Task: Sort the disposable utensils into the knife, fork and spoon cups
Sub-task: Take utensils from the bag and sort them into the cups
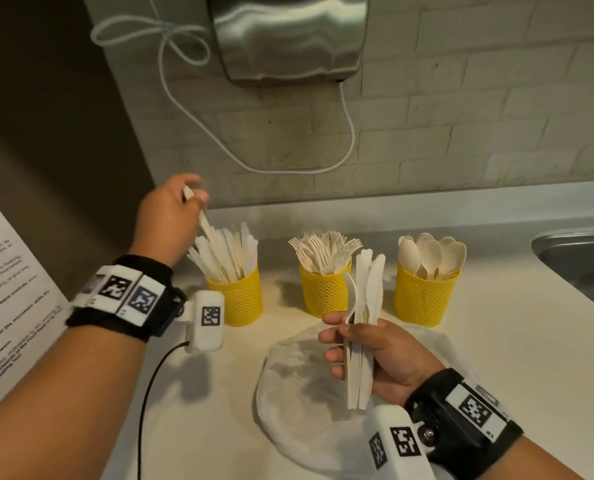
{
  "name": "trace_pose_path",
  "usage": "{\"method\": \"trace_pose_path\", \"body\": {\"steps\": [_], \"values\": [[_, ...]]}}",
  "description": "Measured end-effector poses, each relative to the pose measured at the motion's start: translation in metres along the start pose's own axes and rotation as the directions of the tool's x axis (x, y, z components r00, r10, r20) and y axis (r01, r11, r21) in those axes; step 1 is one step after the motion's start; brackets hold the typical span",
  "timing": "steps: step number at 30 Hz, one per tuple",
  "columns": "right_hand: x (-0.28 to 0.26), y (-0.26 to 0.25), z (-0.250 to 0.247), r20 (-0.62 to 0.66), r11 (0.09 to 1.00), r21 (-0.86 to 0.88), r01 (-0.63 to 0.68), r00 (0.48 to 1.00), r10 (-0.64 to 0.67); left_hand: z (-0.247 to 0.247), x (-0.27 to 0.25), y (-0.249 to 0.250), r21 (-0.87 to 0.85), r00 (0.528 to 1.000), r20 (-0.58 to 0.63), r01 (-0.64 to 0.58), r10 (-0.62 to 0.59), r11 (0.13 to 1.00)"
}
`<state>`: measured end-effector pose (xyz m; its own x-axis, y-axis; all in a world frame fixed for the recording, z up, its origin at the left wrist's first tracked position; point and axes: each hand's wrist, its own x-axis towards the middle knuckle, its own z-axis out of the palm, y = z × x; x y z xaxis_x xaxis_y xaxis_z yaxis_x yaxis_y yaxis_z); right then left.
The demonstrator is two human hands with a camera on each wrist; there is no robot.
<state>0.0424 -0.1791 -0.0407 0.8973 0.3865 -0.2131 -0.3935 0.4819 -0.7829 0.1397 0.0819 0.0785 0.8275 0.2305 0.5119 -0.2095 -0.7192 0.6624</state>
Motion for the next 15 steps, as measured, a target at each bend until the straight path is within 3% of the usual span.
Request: {"method": "trace_pose_path", "body": {"steps": [3,5,8,10,11,12,13,15], "values": [[-0.002,0.001,0.001,0.015,1.000,0.009,-0.006,1.000,0.006,0.040,-0.005,-0.029,0.174,0.972,0.223,0.031,-0.070,0.984],[-0.003,0.001,0.002,0.032,1.000,0.016,-0.014,0.999,0.013,0.055,-0.013,-0.039,0.300,0.950,0.302,-0.017,-0.079,0.954],[-0.003,0.001,0.002,0.045,0.999,0.015,-0.028,0.999,0.028,0.054,-0.025,-0.030,0.359,0.984,0.163,-0.133,0.078,0.924],[-0.003,0.002,0.004,0.048,0.999,0.009,-0.038,0.998,0.038,0.047,-0.041,-0.007,0.292,0.971,0.056,-0.238,0.232,0.926],[-0.003,0.003,0.005,0.049,0.999,0.003,-0.044,0.998,0.044,0.046,-0.051,0.008,0.210,0.958,0.077,-0.286,0.276,0.935],[-0.003,0.004,0.006,0.052,0.999,-0.004,-0.050,0.997,0.050,0.047,-0.064,0.022,0.085,0.947,0.178,-0.286,0.268,0.954],[-0.002,0.004,0.007,0.059,0.998,-0.012,-0.055,0.997,0.056,0.050,-0.078,0.036,-0.042,0.909,0.358,-0.214,0.214,0.976],[-0.001,0.006,0.007,0.083,0.997,-0.031,-0.069,0.994,0.072,0.062,-0.102,0.052,-0.246,0.726,0.674,0.044,0.138,0.968]]}}
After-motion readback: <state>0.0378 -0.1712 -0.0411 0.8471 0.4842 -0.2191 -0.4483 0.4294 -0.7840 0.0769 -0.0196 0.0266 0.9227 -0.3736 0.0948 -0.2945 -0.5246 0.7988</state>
